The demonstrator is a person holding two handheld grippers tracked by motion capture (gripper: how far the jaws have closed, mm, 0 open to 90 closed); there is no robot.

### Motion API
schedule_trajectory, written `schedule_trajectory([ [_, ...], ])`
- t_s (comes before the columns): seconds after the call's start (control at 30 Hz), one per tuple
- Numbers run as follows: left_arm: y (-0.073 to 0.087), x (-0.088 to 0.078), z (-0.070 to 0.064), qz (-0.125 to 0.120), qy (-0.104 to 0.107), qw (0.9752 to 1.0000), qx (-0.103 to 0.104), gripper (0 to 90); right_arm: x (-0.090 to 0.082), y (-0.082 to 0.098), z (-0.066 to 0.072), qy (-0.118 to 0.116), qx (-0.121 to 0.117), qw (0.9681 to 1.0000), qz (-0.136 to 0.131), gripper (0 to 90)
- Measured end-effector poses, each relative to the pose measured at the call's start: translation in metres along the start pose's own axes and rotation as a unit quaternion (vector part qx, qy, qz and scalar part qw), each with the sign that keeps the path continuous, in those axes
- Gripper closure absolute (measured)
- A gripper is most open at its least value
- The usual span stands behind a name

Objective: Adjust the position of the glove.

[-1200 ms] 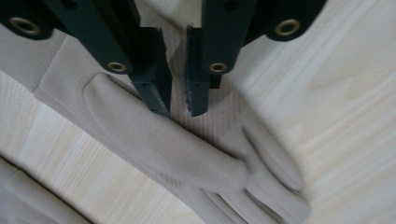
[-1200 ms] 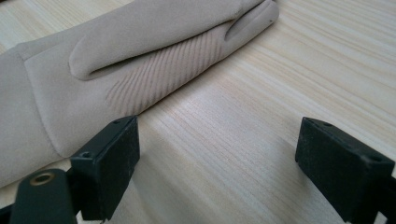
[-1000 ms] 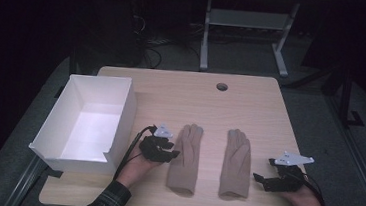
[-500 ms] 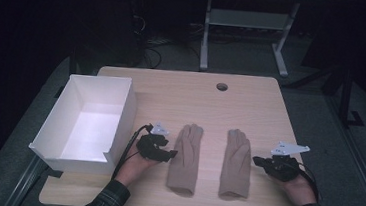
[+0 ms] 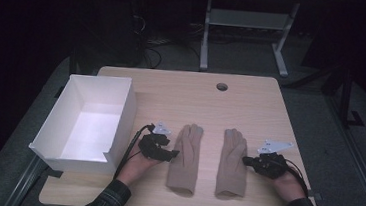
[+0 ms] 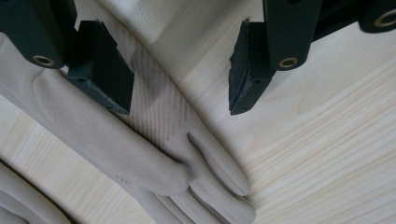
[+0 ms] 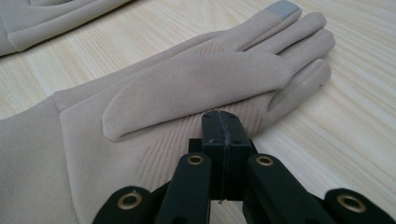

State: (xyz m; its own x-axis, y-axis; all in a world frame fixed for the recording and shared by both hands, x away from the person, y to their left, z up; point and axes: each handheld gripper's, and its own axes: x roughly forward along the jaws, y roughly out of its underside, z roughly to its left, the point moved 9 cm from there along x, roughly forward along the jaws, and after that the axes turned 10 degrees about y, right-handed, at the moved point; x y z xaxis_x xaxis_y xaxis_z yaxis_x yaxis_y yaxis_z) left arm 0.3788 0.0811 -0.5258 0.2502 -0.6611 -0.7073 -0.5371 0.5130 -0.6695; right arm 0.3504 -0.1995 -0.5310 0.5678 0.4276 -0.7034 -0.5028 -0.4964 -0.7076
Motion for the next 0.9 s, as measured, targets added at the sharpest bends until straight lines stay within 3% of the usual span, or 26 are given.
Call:
schedule_trajectory([
  [0.9, -0.002, 0.008, -0.001, 0.001, 0.012, 0.9999, -0.011, 51.5, 0.021, -0.025, 0.037, -0.035, -0.037, 0.9987, -0.007, 89.8],
])
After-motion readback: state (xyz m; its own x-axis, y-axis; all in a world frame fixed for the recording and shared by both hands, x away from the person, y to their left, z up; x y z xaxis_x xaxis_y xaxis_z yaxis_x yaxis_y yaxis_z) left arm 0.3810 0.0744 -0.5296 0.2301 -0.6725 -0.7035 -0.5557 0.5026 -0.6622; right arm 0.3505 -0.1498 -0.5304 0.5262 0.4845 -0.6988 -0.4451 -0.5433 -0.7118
